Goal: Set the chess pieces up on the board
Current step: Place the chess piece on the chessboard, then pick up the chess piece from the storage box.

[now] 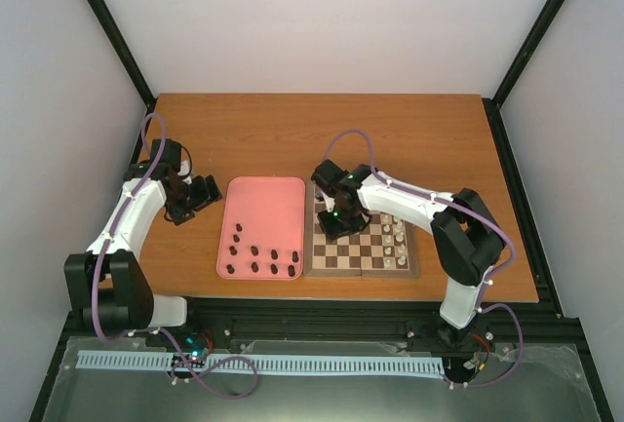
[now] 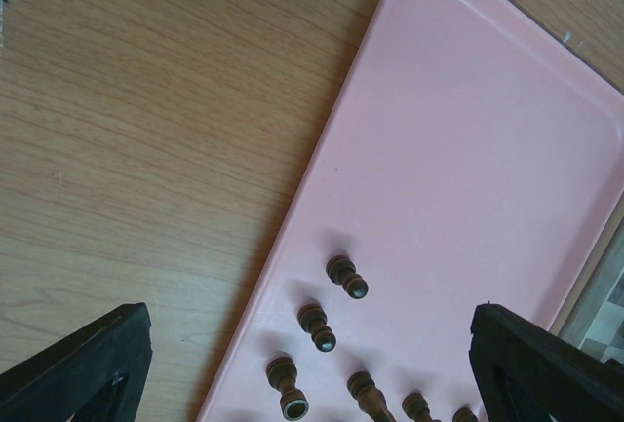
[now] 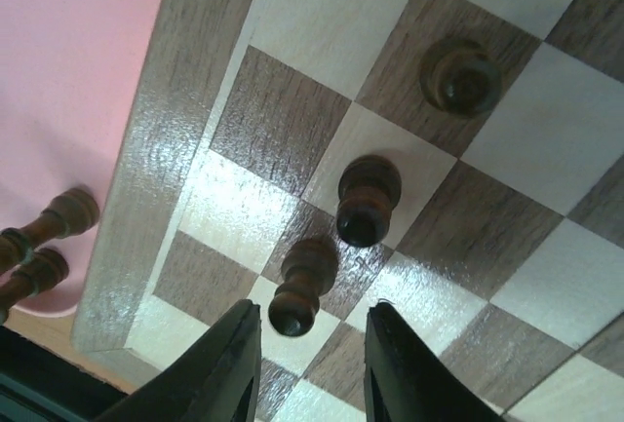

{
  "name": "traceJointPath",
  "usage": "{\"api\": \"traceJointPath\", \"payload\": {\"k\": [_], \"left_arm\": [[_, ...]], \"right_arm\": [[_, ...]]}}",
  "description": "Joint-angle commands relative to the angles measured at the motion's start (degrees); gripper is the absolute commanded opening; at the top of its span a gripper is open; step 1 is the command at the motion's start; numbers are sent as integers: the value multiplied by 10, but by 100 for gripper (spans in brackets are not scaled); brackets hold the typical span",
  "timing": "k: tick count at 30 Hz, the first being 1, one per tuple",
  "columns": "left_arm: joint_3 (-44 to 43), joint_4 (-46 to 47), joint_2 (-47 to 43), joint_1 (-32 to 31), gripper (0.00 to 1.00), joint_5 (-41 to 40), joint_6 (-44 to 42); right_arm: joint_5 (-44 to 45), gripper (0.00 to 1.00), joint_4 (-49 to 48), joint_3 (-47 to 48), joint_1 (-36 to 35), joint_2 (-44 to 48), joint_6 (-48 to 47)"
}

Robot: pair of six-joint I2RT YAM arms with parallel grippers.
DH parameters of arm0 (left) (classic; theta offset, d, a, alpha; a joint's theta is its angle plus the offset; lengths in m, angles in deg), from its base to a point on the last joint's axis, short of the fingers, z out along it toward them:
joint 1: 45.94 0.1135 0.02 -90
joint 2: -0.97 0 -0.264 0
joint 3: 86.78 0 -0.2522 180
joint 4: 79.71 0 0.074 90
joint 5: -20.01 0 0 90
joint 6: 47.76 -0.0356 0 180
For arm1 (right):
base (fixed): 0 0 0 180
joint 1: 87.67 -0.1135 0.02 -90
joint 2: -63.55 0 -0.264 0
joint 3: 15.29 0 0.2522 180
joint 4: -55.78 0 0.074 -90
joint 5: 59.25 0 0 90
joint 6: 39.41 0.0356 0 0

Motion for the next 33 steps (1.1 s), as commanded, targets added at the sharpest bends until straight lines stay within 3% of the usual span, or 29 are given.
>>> {"api": "traceJointPath", "payload": {"k": [1, 6, 12, 19, 27, 33], "left_arm": [[-7, 10, -9, 2, 100, 7, -1], [-8, 10, -9, 2, 100, 9, -1], [-11, 8, -9, 2, 100, 12, 0], [-10, 7, 10, 2, 100, 19, 25], [-39, -33, 34, 5, 100, -104, 62], [-35, -48, 55, 37, 100, -139, 98]], "right_arm": [[19, 32, 38, 43, -4, 37, 3], [30, 43, 73, 101, -9, 36, -10], [5, 49, 85, 217, -32, -30, -50], [-72, 51, -4, 324, -50, -145, -55], [-117, 50, 0, 500, -66, -311, -65], [-140, 49, 10, 573, -80, -381, -53]]}}
